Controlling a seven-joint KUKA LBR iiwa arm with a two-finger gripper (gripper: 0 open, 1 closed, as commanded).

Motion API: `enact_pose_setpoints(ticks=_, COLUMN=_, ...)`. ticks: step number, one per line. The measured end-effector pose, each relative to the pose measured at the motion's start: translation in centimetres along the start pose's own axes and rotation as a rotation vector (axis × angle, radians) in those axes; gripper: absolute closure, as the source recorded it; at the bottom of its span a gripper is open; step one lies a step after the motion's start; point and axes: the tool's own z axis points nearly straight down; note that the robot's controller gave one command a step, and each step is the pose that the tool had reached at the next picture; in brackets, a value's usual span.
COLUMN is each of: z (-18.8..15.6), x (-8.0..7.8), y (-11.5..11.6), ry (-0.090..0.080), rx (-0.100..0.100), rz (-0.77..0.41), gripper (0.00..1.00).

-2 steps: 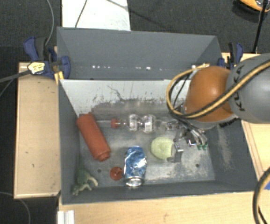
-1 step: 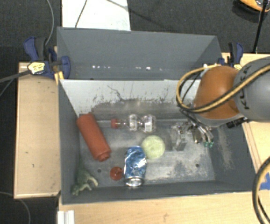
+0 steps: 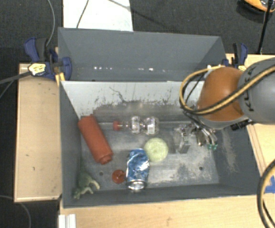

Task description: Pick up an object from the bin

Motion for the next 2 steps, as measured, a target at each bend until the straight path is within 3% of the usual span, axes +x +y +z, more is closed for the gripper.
enact_pose_setpoints(ticks=1, z=-9.4, x=-0.74, y=0.32, ry=-0.007, rx=0.001, rz=-0.02, gripper=0.0)
enact_pose_setpoints(ticks=2, z=-9.23, x=-0.62, y=0.34, ry=-0.003, rx=0.0, rz=-0.018, gripper=0.0)
